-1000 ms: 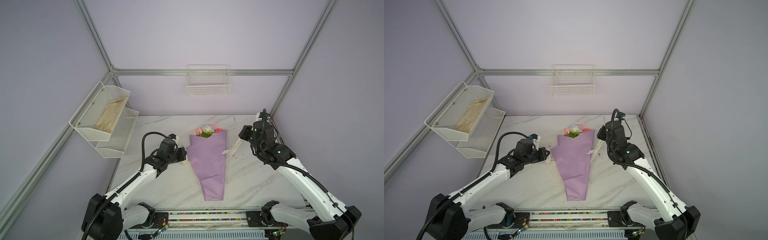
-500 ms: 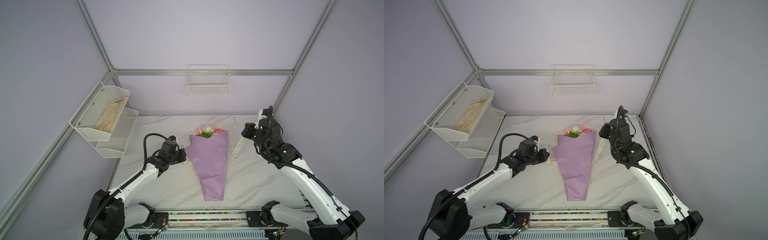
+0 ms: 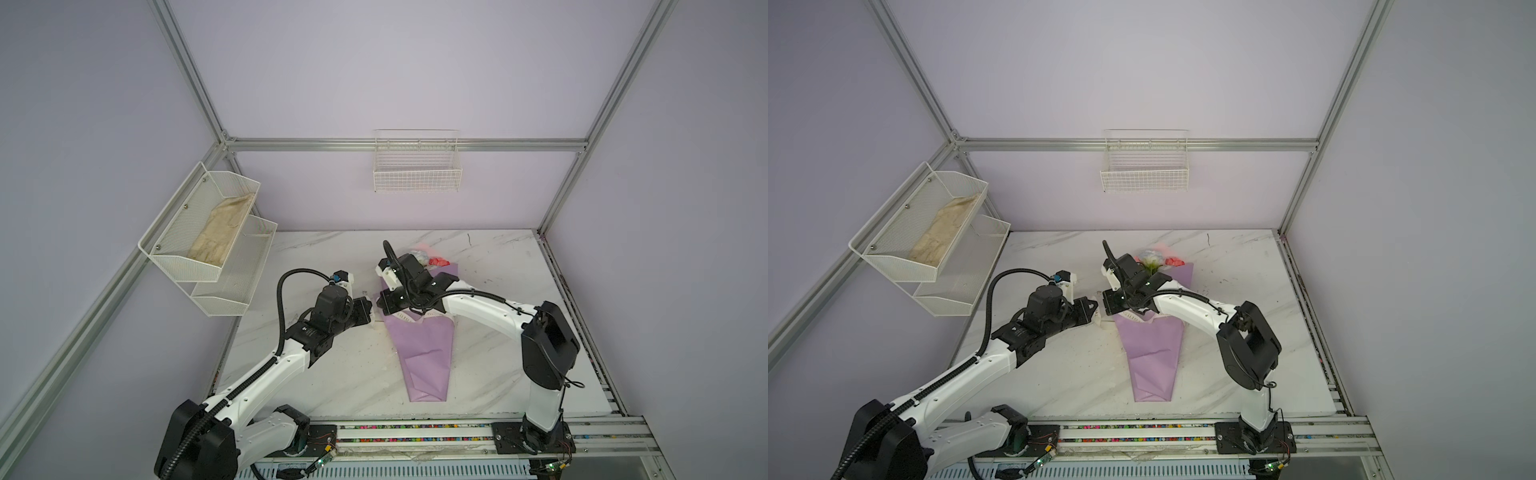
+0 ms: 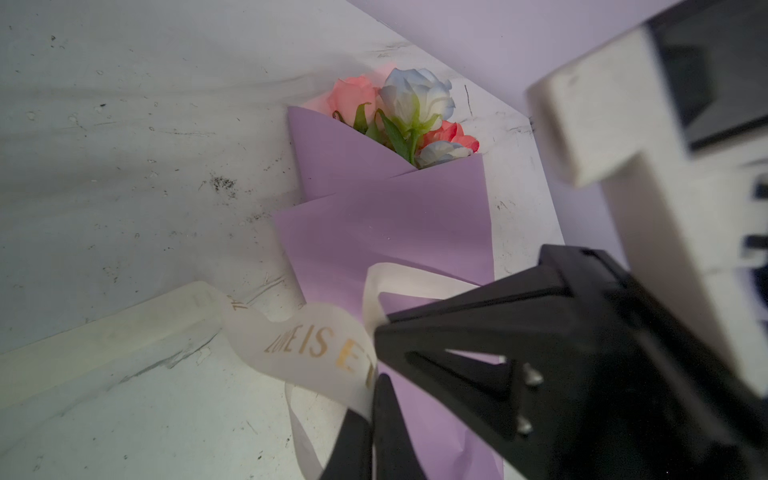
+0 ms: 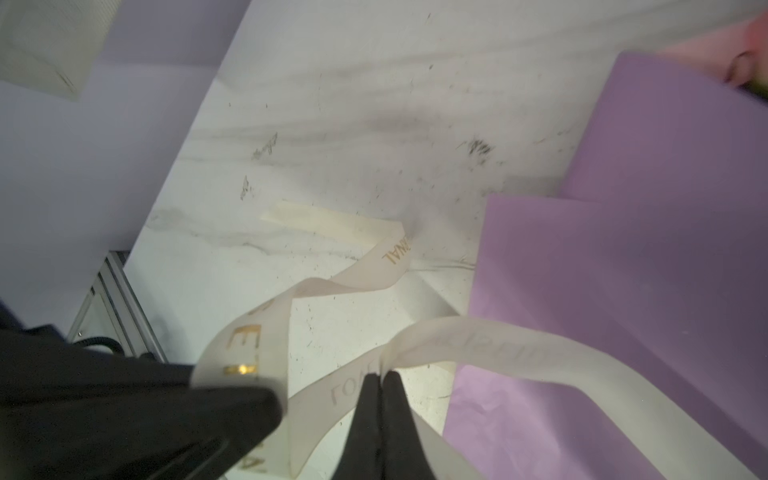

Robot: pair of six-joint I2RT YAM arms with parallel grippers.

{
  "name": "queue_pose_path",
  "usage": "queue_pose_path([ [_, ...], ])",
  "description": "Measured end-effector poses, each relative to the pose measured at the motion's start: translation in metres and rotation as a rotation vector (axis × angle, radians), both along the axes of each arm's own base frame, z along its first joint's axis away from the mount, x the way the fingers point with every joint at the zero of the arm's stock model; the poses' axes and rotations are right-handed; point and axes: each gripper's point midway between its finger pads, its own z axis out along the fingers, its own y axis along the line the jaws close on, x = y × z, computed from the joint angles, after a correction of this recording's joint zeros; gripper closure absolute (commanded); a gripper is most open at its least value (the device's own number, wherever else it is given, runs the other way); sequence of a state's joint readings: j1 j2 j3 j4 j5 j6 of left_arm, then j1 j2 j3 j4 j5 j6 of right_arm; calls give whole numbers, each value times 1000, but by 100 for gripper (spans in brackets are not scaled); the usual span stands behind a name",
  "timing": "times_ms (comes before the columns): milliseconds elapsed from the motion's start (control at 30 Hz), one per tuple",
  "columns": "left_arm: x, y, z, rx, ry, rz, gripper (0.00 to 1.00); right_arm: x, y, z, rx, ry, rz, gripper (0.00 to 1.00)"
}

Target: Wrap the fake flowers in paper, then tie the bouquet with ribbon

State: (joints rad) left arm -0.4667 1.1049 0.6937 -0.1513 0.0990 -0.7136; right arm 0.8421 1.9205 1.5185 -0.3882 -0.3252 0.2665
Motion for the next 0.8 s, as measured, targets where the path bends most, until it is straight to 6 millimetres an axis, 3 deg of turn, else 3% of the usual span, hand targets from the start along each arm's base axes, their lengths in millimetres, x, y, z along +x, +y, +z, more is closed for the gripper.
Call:
queue_pose_path([
  [133, -3, 3, 5, -3, -34, -1, 92, -18, 4, -33, -59, 67, 97, 79],
  [267, -3, 3, 17, -1, -88, -9, 92, -24, -5, -31, -90, 57, 136, 60],
  [367, -1, 3, 20, 8, -112, -19, 92, -30, -16, -10, -77, 6, 146, 48],
  [467, -1, 1, 20, 22, -125, -41, 91, -33, -37, 26, -43, -69, 108, 48],
  [600, -4, -8, 11, 50, -117, -116, 91, -19, -65, 63, -1, -186, -26, 49],
  [700, -8, -17, 0, 68, -96, -188, 92, -14, -80, 74, 77, -250, -105, 49],
  [800, -13, -24, -9, 84, -79, -260, 93, -17, -89, 72, 132, -282, -149, 51],
])
